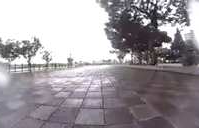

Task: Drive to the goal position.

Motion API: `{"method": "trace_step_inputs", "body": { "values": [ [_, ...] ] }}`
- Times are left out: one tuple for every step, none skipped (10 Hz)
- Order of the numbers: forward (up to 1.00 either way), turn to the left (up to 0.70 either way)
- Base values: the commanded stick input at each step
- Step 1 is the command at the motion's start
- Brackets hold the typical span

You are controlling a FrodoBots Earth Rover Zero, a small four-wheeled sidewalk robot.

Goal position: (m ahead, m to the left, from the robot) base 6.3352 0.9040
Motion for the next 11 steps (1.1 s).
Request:
{"method": "trace_step_inputs", "body": {
  "values": [
    [1.00,0.00],
    [1.00,0.00],
    [1.00,0.00],
    [1.00,0.00],
    [1.00,0.00],
    [1.00,0.00],
    [1.00,0.00],
    [1.00,0.00],
    [1.00,0.00],
    [1.00,0.00],
    [1.00,0.00]
  ]
}}
